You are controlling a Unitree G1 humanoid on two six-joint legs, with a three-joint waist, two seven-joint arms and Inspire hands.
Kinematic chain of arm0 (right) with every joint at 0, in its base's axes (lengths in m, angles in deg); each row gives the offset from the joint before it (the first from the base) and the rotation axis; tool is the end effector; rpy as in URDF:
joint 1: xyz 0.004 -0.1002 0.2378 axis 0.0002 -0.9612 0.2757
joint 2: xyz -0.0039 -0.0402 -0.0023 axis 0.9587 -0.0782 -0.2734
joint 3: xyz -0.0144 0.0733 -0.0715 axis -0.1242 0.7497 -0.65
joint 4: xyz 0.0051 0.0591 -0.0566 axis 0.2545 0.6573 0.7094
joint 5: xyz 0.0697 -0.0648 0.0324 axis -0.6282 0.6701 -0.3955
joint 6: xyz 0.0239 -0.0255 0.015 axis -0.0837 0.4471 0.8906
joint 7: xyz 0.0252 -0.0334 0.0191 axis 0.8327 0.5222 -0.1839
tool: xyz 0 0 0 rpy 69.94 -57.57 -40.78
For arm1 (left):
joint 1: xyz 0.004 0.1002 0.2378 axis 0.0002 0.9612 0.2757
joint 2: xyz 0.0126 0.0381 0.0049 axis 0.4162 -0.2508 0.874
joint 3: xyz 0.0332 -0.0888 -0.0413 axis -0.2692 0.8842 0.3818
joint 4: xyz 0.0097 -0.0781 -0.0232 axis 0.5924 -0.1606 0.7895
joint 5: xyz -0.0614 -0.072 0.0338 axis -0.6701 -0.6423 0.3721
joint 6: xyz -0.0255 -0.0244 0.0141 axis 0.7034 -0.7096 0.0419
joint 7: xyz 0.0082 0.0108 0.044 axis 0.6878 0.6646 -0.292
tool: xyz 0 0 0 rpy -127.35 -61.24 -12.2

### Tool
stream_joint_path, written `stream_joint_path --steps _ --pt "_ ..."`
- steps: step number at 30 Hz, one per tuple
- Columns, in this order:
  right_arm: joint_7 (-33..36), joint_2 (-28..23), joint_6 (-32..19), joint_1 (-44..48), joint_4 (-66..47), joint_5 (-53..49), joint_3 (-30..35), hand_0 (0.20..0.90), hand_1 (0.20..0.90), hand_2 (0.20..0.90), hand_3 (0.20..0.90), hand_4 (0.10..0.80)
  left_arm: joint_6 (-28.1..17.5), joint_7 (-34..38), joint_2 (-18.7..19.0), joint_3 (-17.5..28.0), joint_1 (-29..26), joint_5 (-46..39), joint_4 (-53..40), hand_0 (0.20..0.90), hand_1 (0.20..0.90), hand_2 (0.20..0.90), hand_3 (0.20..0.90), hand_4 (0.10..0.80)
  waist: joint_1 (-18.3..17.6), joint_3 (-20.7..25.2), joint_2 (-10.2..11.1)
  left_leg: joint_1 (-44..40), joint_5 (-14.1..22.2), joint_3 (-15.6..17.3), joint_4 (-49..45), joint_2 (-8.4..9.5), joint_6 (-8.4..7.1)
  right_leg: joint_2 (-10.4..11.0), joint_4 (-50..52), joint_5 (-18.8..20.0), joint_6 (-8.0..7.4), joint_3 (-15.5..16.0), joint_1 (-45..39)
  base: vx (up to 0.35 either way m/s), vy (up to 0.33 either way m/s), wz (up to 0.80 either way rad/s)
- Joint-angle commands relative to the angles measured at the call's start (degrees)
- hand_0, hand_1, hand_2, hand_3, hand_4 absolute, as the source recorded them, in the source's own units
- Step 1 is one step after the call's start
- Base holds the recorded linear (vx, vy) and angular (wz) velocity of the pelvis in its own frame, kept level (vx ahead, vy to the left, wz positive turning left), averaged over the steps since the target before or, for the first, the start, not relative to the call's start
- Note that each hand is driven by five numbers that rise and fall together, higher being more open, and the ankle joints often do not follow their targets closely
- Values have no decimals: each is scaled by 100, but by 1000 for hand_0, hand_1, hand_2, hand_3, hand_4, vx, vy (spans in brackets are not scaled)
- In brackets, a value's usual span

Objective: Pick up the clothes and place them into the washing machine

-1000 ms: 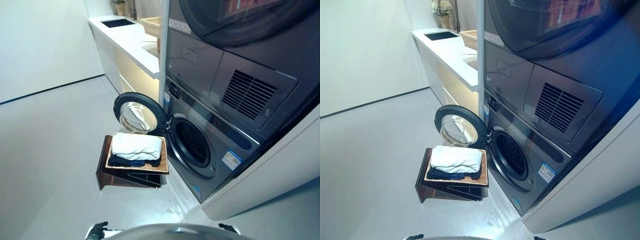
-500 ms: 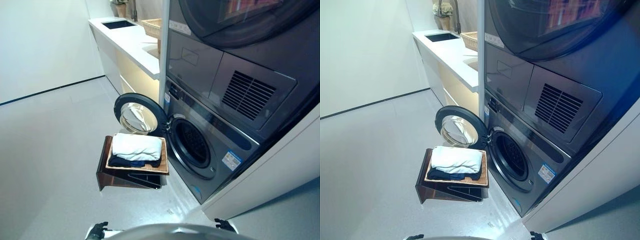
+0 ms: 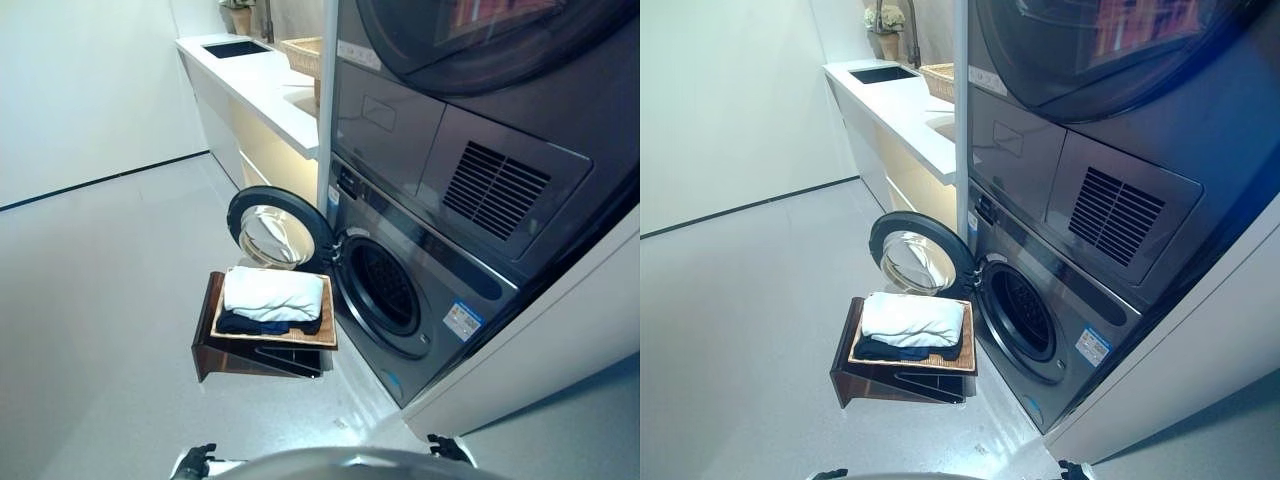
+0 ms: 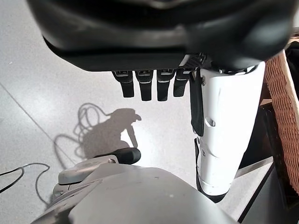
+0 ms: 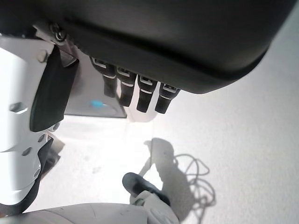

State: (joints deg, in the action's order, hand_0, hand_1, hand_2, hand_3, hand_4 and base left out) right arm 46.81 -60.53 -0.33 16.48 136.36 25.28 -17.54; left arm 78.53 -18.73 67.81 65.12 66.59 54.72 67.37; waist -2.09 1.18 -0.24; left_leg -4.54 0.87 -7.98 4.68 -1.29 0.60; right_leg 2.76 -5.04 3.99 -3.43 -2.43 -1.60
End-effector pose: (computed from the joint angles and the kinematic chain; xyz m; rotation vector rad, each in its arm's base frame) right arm 0.0465 -0.2138 -0.1230 -0.5227 1.2481 -0.0600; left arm 0.0336 0.2107 -0.1251 0.3759 1.3188 0.0614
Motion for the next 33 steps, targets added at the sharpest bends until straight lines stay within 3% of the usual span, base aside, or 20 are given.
stream_joint_path --steps 1,6,8,9,10,11,13,15,16,17,18,19,21,23,24,26,33 --pt "204 -54 -40 567 38 112 -162 900 900 900 900 800 -126 33 -153 -98 -689 -99 213 900 900 900 900 800 105 -426 191 128 180 178 -145 184 -54 93 376 -466 -73 49 32 -49 -28 0" --pt "222 -58 -72 632 -15 64 -205 900 900 900 900 800 -107 48 -122 -95 -745 -105 203 900 900 900 900 800 98 -612 180 430 390 238 -741 166 -39 -41 1034 -711 28 -89 431 -21 -74 -2" --pt "220 -57 -120 576 -62 46 -234 900 900 900 900 800 -111 66 -93 -68 -743 -100 151 900 900 900 900 800 108 -783 260 793 509 264 -1631 188 -108 -174 1325 -894 167 -203 458 81 -220 -6" --pt "235 -71 -135 530 -67 29 -236 900 900 900 900 800 -113 77 -86 -68 -792 -173 89 900 900 900 900 800 153 -945 320 1282 206 177 -2545 239 -140 -211 1344 -916 277 -174 377 38 -187 -10" --pt "235 -71 -135 531 -66 29 -235 900 900 900 900 800 -113 77 -86 -68 -793 -173 89 900 900 900 900 800 146 -941 315 1301 215 169 -2567 238 -140 -215 1347 -917 277 -166 384 -14 -187 9" --pt "244 -164 -145 520 -68 -51 -170 900 900 900 900 800 -141 125 -100 -80 -935 -327 20 900 900 900 900 800 170 -1159 353 1927 -153 60 -3454 421 -163 -196 1339 -910 337 -81 336 -28 -75 21" --pt "269 -188 -143 527 -50 -74 -148 900 900 900 900 800 -152 156 -105 -91 -990 -430 1 900 900 900 900 800 127 -1186 366 2196 -192 102 -3480 405 -184 -188 1352 -937 342 -41 352 39 -55 43" --pt "301 -224 -110 526 68 -89 -120 900 900 900 900 800 -180 185 -101 -49 -979 -548 -26 900 900 900 900 800 176 -1122 303 2225 -175 152 -2451 351 -185 -248 1293 -1051 334 -63 279 252 68 21" --pt "336 -247 -119 524 136 -150 -63 900 900 900 900 800 -211 252 -94 -43 -987 -629 -18 900 900 900 900 800 227 -1101 241 2358 -588 89 -1632 136 -256 -342 1230 -1131 313 -99 164 244 102 13" --pt "336 -246 -120 524 137 -150 -63 900 900 900 900 800 -212 252 -94 -43 -987 -629 -17 900 900 900 900 800 230 -1110 252 2329 -601 96 -1602 142 -256 -332 1232 -1137 313 -103 151 279 182 21" --pt "353 -288 -128 533 173 -254 15 900 900 900 900 800 -216 305 -80 -62 -1025 -730 -30 900 900 900 900 800 261 -1093 214 2407 -802 116 -994 -93 -290 -343 1263 -1283 267 -167 71 146 111 20" --pt "352 -287 -128 533 173 -255 15 900 900 900 900 800 -216 305 -80 -63 -1025 -730 -30 900 900 900 900 800 266 -1099 219 2392 -807 123 -981 -91 -289 -339 1264 -1286 267 -172 65 207 170 16" --pt "343 -349 -101 515 273 -298 123 900 900 900 900 800 -232 338 -92 -9 -1001 -819 -6 900 900 900 900 800 297 -1020 166 2249 -831 66 -795 -179 -254 -268 1312 -1451 184 -244 -88 201 213 -11" --pt "345 -332 -71 529 272 -388 268 900 900 900 900 800 -224 307 -17 -20 -1033 -758 -16 900 900 900 900 800 304 -835 239 2339 -683 369 -1231 4 -220 110 1254 -1475 7 -224 -296 296 317 -34" --pt "345 -332 -71 528 272 -388 268 900 900 900 900 800 -224 307 -16 -21 -1032 -758 -17 900 900 900 900 800 308 -834 242 2340 -678 373 -1236 6 -218 113 1252 -1475 6 -227 -296 242 239 -32" --pt "249 -249 -23 627 172 -201 70 900 900 900 900 800 -267 304 54 -73 -1065 -658 -110 900 900 900 900 800 411 -659 339 2433 -498 585 -1421 112 -162 430 1001 -1245 -199 -213 -249 161 225 -46" --pt "199 -103 -100 877 -262 -68 -227 900 900 900 900 800 -285 310 97 -142 -1209 -541 -113 900 900 900 900 800 550 -637 589 2789 -161 802 -1921 168 -83 707 644 -1012 -371 -140 -278 59 110 -23"
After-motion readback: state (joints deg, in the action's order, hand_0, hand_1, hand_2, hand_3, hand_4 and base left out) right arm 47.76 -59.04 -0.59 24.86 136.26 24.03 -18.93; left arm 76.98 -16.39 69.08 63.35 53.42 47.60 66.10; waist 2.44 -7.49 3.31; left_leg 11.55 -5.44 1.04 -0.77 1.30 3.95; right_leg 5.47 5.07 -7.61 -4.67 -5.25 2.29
